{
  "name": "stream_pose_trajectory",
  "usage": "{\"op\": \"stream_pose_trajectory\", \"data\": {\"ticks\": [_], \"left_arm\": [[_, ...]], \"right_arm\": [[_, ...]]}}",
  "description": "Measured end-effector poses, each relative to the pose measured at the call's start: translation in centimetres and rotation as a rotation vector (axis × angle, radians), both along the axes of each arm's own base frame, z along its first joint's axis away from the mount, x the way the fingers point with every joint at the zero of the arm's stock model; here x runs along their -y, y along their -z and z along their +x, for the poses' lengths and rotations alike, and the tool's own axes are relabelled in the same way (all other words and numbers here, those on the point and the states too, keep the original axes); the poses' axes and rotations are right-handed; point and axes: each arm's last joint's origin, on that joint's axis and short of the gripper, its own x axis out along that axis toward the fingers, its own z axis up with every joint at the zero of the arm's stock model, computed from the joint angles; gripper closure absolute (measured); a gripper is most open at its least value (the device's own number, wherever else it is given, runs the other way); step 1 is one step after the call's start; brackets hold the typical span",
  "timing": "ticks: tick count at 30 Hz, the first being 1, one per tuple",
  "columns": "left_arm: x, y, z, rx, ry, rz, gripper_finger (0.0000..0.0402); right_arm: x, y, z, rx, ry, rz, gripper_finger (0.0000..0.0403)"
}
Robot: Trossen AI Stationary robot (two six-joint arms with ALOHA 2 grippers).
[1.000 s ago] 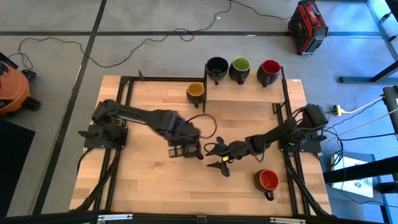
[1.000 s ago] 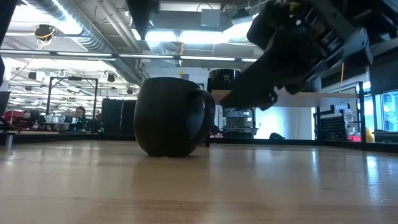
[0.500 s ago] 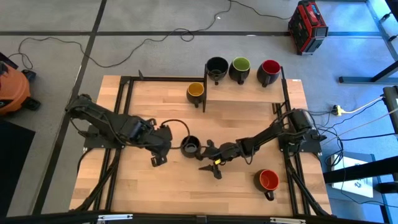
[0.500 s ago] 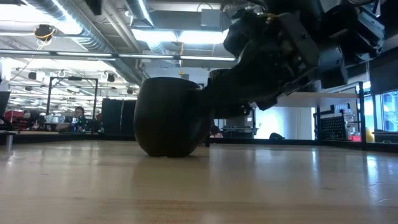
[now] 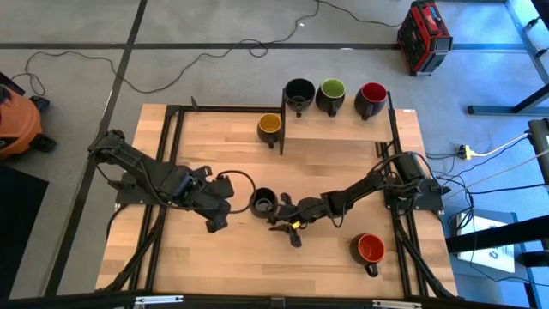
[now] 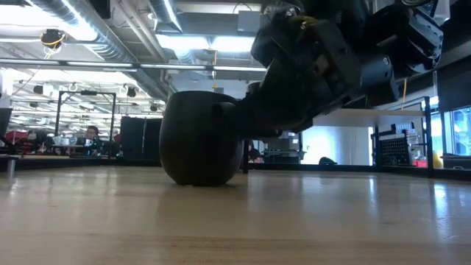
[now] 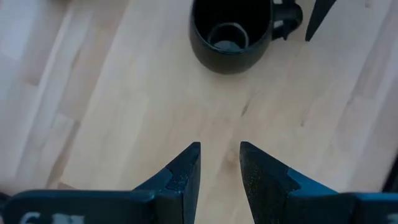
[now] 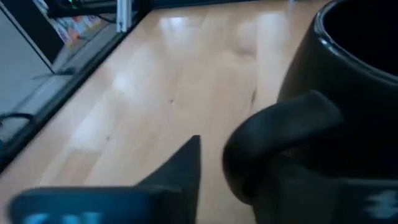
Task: Place coffee mugs
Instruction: Put the black mug on the shelf aligned with other black mug
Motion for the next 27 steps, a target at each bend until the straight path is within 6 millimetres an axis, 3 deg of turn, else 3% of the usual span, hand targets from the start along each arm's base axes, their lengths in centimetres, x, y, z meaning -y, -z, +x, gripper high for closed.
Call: {"op": "stream_pose_trajectory", "data": {"ticks": [5,13,20,27], "left_arm": [[-0.1,0.0,0.0,-0.001,0.021,0.03,0.0296],[-0.2,-0.3,-0.2,-0.003,0.067,0.051,0.0296],[-1.8,-2.9,-1.9,0.1,0.047,0.044,0.0296],[-5.1,-5.4,-4.3,0.22,0.019,0.118,0.0296]], "right_arm": [[0.1,0.1,0.0,0.005,-0.011,-0.074,0.0385],[0.1,-1.3,-0.1,0.018,-0.025,-0.084,0.0391],[0.5,-7.3,-1.6,0.075,-0.036,-0.109,0.0391],[3.8,-13.5,-4.3,0.114,0.059,-0.099,0.0391]]}}
